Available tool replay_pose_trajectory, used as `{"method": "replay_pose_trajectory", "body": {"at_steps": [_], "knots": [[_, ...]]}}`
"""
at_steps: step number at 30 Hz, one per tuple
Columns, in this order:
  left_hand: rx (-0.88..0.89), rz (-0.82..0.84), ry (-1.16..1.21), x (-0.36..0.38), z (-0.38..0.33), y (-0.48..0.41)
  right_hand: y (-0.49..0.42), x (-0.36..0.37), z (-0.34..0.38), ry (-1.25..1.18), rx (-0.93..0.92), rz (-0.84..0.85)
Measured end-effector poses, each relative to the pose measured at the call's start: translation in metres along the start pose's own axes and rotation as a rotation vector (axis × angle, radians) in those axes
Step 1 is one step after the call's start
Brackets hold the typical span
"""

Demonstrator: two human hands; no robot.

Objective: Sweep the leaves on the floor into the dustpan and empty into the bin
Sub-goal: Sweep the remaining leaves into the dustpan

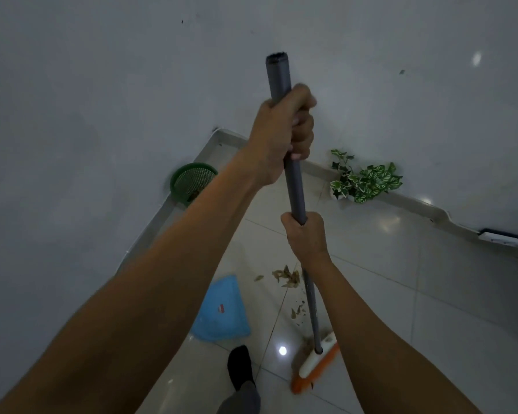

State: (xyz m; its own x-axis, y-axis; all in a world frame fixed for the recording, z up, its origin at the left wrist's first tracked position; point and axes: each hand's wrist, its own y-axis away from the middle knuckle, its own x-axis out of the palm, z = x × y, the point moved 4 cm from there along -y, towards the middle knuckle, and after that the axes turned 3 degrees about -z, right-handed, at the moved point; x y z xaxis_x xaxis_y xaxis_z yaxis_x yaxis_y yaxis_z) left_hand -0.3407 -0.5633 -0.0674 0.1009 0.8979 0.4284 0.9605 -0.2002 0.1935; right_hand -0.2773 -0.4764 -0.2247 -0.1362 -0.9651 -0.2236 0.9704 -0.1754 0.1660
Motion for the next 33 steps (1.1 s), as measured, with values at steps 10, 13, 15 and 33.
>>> {"method": "replay_pose_trajectory", "body": {"at_steps": [10,13,15,33], "knots": [[0.264,-0.026,0.049,-0.039,-0.080,0.004,-0.045,0.059,0.065,0.034,-0.067,0.252],[0.324,-0.036,0.102,-0.039,-0.087,0.014,-0.043,0.052,0.076,0.126,-0.108,0.291],[0.331,-0.073,0.143,-0.036,-0.084,0.020,-0.037,0.038,0.078,0.153,-0.150,0.304],[0.233,-0.304,0.286,0.037,0.124,0.054,0.001,-0.131,-0.113,0.522,0.025,0.313]]}}
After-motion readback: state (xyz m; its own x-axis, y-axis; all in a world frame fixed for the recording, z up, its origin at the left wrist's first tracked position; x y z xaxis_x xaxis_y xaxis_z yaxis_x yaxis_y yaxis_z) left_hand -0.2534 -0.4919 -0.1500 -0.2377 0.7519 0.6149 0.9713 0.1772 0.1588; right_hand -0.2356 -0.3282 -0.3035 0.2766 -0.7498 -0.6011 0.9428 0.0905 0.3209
